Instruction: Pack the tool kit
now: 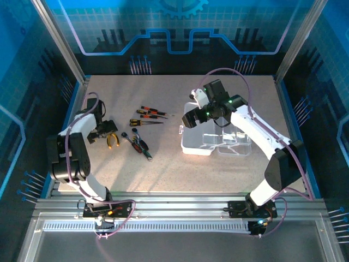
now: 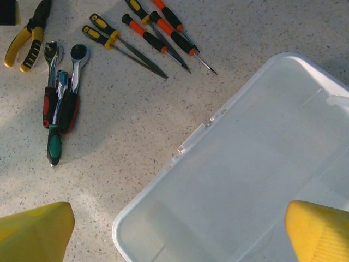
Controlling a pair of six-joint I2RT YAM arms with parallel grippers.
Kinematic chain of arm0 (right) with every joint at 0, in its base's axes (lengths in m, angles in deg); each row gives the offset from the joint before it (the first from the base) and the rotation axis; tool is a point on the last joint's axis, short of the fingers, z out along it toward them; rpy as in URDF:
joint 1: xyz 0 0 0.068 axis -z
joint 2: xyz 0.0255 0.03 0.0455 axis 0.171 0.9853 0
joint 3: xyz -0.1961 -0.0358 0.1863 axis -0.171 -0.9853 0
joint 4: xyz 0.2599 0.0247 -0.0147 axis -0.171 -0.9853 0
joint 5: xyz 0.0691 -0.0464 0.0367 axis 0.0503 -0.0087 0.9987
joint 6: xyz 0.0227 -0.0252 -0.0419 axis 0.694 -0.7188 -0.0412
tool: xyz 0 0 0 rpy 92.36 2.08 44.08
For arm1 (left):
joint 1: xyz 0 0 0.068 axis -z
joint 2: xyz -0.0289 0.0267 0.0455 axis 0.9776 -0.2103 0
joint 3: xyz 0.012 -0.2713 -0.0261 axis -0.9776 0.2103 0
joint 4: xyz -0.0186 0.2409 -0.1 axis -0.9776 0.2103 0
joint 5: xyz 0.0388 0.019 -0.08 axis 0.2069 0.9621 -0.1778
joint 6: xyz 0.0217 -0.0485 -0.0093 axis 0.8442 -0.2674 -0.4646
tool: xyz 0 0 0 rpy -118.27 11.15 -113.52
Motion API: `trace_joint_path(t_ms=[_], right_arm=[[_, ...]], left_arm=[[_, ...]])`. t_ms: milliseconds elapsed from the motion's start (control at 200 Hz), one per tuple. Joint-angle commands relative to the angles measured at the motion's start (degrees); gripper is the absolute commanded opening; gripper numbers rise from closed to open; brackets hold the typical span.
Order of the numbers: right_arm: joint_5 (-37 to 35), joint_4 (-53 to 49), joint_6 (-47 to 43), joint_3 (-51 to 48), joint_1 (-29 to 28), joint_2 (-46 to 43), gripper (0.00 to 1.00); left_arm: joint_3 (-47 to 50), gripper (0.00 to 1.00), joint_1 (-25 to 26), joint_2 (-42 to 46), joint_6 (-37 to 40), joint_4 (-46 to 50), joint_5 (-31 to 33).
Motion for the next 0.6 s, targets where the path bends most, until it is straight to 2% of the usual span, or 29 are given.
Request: trace_joint_path(t_ms=[0, 290, 410, 590], right_arm=[[1.39, -0.44, -0.81, 1.44, -0.29, 0.74, 1.00], [1.27, -0.82, -0.25, 0.66, -0.38, 0.94, 1.00], [1.19, -1.03, 0.10, 0.81, -0.40, 1.16, 1.00], [0.82, -1.55, -0.05, 1.21, -0.46, 1.45, 1.00]], left_arm=[[0.41, 0.89, -0.54, -2.50, -0.23, -2.43, -1.52], [-1.86, 0.88, -0.45, -8.39, 1.09, -6.04, -6.31], [-3.25, 0.84, -0.36, -10.77, 1.75, -5.26, -6.66], [-3.39, 0.67, -0.01, -12.05, 2.28, -4.84, -6.22]])
